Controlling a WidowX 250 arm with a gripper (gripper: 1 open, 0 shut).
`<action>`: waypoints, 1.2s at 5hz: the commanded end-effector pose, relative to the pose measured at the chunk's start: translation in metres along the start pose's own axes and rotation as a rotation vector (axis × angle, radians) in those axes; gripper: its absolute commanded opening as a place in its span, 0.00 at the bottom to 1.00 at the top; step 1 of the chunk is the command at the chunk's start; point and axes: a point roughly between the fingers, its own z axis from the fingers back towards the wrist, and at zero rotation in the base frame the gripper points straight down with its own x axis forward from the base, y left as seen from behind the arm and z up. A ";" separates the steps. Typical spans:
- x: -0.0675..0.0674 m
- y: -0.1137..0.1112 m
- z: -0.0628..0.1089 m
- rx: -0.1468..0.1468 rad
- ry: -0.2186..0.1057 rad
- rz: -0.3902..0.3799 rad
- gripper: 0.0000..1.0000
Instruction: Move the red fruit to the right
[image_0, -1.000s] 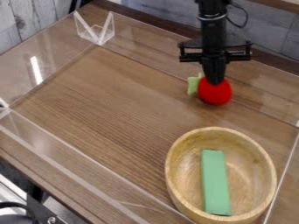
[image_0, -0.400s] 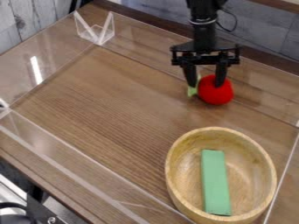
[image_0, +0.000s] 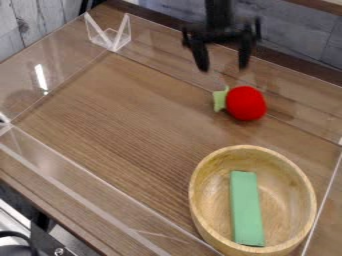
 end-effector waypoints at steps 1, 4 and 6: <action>0.006 0.002 0.054 -0.062 -0.107 0.030 1.00; 0.016 0.025 0.050 -0.093 -0.141 -0.006 1.00; 0.016 0.022 0.027 -0.084 -0.145 0.000 1.00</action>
